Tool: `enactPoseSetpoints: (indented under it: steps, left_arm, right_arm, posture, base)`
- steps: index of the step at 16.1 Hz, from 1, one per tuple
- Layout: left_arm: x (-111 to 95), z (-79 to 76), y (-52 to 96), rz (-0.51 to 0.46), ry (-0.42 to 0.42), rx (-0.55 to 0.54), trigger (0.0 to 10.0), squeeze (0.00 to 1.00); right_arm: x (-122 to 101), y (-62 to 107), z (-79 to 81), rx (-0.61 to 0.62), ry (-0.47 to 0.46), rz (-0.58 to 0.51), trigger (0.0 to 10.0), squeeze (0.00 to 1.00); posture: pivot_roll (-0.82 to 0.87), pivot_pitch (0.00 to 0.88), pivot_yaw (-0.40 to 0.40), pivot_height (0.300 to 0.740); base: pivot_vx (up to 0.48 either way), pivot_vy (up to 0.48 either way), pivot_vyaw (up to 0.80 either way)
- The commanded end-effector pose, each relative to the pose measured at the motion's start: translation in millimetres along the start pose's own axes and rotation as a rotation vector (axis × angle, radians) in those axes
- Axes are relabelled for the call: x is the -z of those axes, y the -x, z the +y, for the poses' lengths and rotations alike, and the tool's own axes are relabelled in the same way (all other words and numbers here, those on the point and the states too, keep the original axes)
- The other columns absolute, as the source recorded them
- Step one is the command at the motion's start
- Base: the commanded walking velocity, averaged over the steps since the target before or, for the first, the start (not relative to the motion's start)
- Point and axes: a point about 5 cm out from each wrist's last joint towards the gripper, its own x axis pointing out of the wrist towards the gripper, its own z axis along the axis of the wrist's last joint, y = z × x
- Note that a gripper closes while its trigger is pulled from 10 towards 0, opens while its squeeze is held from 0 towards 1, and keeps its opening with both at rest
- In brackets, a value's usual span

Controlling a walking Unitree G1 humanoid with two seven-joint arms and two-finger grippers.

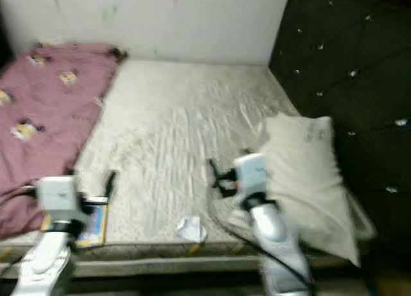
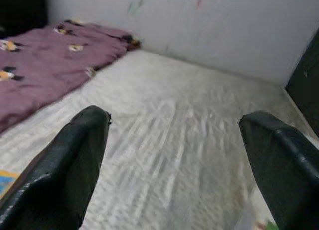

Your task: Clean up the room

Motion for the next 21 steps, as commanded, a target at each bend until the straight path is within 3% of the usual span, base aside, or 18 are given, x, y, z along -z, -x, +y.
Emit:
enactPoseSetpoints:
  steps: [1,3,6,7,9,12,14,18,21]
  left_arm:
    - [-2,-2.6,-0.8,-0.008,0.005,-0.004,10.0,0.0]
    - [-11,-2.0,-0.8,-0.034,-0.012,-0.006,10.0,0.0]
    - [3,6.7,3.0,-0.006,0.006,-0.057,10.0,0.0]
    - [3,5.6,3.1,-0.031,-0.045,-0.015,10.0,0.0]
    - [4,5.2,-0.9,-0.042,-0.043,-0.03,10.0,0.0]
    - [0,3.9,-5.0,-0.044,-0.003,-0.046,10.0,0.0]
    - [11,1.7,4.3,-0.002,-0.034,-0.044,10.0,0.0]
    - [16,-10.2,3.0,0.004,-0.009,-0.052,10.0,0.0]
    - [18,-9.3,5.1,0.018,0.028,-0.072,10.0,0.0]
  right_arm:
    - [-5,0.0,-9.4,0.031,0.043,-0.019,10.0,0.0]
    - [-5,-4.1,-10.2,0.051,0.01,0.002,10.0,0.0]
    - [-8,-6.3,-2.8,0.017,0.029,-0.041,10.0,0.0]
    - [-11,-7.4,-6.0,0.051,0.033,-0.053,10.0,0.0]
    - [-11,-9.6,-11.3,0.091,0.033,-0.068,10.0,0.0]
    - [-1,-0.4,-15.0,0.139,-0.028,0.003,10.0,0.0]
    - [9,5.9,-10.8,0.115,-0.05,0.017,10.0,0.0]
    - [8,-3.0,-8.9,0.071,-0.052,0.016,10.0,0.0]
    - [9,-11.9,-7.9,0.059,-0.022,0.027,10.0,0.0]
  posture:
    - [-0.01,0.009,-0.042,0.74]
    - [0.01,0.013,-0.056,0.74]
    - [0.01,0.0,-0.041,0.74]
    - [0.01,0.0,-0.041,0.74]
    - [0.0,0.0,-0.029,0.74]
    - [-0.02,0.0,-0.025,0.74]
    - [-0.02,0.0,-0.022,0.74]
    - [0.02,0.0,-0.082,0.74]
    - [0.04,0.0,-0.089,0.74]
  base:
    - [0.0,0.48,0.0]
    - [0.0,0.0,0.0]
    - [0.0,0.0,0.0]
    - [0.0,0.0,0.0]
    - [0.0,0.0,0.0]
    - [0.0,0.0,0.0]
    - [0.0,0.0,0.0]
    - [0.0,0.0,0.0]
    - [0.0,0.0,0.58]
